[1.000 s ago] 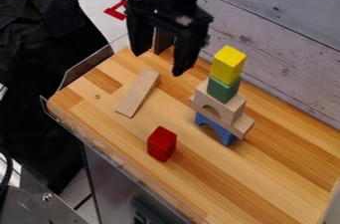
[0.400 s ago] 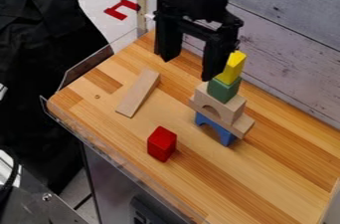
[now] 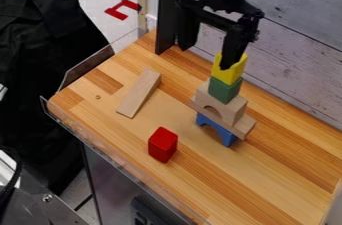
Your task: Put the yellow cube next to the red cube
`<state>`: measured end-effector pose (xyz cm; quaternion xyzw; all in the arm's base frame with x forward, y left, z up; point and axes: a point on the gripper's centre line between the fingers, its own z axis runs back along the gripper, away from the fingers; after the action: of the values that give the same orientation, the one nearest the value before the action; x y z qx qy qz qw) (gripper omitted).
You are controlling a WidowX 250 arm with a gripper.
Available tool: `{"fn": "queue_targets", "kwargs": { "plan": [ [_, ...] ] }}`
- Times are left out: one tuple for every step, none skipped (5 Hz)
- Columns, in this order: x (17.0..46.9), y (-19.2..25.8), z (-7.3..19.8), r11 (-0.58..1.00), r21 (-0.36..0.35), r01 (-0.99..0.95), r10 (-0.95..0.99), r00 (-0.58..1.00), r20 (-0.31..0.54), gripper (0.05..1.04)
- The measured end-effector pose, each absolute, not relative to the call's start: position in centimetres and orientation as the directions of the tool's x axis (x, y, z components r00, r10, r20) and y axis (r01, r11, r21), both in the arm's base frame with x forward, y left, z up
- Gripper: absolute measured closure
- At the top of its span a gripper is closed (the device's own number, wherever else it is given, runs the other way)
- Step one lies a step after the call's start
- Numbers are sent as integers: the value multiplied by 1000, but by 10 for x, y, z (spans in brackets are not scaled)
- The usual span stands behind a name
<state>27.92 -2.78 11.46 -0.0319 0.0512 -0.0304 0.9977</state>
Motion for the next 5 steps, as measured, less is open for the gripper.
{"fn": "queue_targets", "kwargs": {
  "plan": [
    [287,-28,116,997,-57,54,-59,994,-90,85],
    [290,-29,118,997,-58,51,-55,995,-84,85],
    [290,-35,115,996,-64,63,-69,993,-97,85],
    [291,-42,108,995,-63,83,-91,989,-120,85],
    [291,-46,101,994,-61,95,-103,984,-146,85]
  ]
}}
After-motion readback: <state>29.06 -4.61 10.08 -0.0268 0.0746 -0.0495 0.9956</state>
